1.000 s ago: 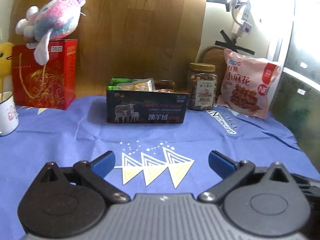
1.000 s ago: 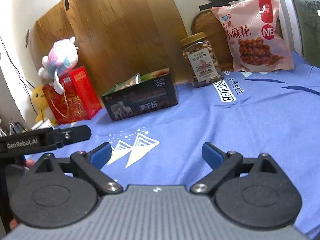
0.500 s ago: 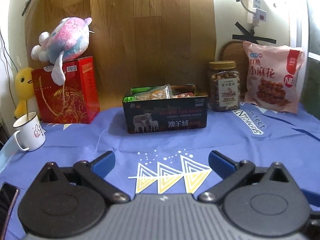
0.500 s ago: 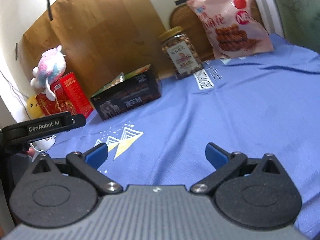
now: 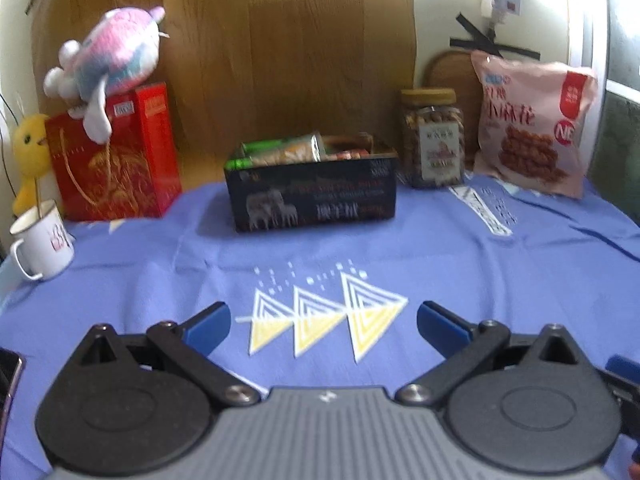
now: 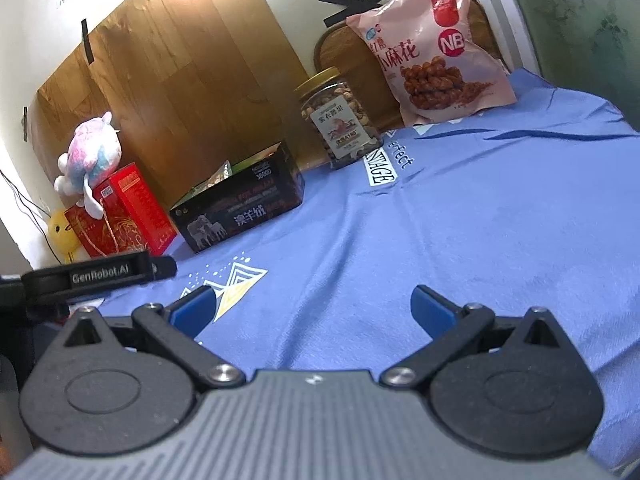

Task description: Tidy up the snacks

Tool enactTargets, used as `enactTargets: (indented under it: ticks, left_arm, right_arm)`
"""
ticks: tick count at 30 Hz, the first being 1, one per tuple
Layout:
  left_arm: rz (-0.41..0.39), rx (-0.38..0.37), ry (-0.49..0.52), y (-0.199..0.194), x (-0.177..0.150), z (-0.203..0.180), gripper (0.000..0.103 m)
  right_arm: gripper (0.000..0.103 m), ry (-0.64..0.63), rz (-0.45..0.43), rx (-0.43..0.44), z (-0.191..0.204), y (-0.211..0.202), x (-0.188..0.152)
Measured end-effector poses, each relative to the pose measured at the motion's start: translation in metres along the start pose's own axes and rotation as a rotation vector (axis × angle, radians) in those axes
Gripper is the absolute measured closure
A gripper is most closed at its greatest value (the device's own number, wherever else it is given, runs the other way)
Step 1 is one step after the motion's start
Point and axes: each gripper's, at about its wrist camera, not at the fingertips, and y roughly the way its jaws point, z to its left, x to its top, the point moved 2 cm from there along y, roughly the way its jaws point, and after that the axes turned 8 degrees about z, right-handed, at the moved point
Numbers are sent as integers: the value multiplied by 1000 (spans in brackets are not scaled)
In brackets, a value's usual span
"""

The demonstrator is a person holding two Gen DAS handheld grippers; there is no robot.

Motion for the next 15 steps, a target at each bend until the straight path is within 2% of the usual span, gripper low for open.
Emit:
enactTargets:
  ticks: [15]
  left_arm:
    - [92,-94,-6,14,-7,-1,0]
  right_arm:
    - [0,-20,17,22,9,5,-2]
